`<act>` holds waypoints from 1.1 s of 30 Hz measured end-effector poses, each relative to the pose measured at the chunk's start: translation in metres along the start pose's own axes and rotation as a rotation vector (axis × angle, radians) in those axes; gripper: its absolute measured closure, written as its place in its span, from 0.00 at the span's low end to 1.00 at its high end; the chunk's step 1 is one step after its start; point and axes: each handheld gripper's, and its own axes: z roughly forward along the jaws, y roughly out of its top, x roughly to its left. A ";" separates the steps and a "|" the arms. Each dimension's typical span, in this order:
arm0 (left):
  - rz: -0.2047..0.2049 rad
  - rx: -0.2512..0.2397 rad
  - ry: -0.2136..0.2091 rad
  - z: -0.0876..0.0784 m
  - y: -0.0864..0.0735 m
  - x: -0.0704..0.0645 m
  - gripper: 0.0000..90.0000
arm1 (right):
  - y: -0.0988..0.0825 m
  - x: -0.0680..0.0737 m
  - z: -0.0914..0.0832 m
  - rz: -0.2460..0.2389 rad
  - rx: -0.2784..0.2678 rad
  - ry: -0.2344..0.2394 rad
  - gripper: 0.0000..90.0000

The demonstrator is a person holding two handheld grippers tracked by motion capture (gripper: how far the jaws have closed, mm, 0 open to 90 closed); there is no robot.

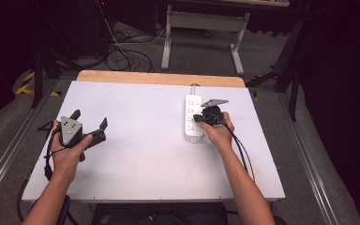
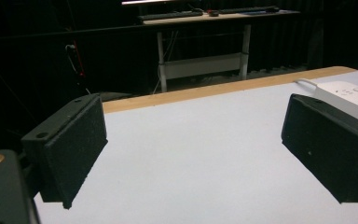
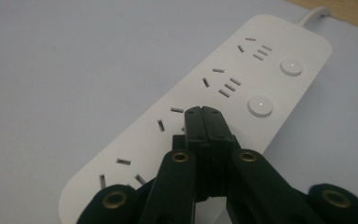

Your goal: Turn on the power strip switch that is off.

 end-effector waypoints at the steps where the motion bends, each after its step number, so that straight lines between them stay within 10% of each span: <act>1: -0.001 0.000 0.001 0.000 0.000 0.001 0.08 | 0.000 -0.002 -0.001 0.013 0.003 0.013 1.00; 33: -0.015 0.001 -0.007 0.001 0.000 0.001 0.08 | -0.005 0.002 -0.002 -0.010 -0.013 -0.101 1.00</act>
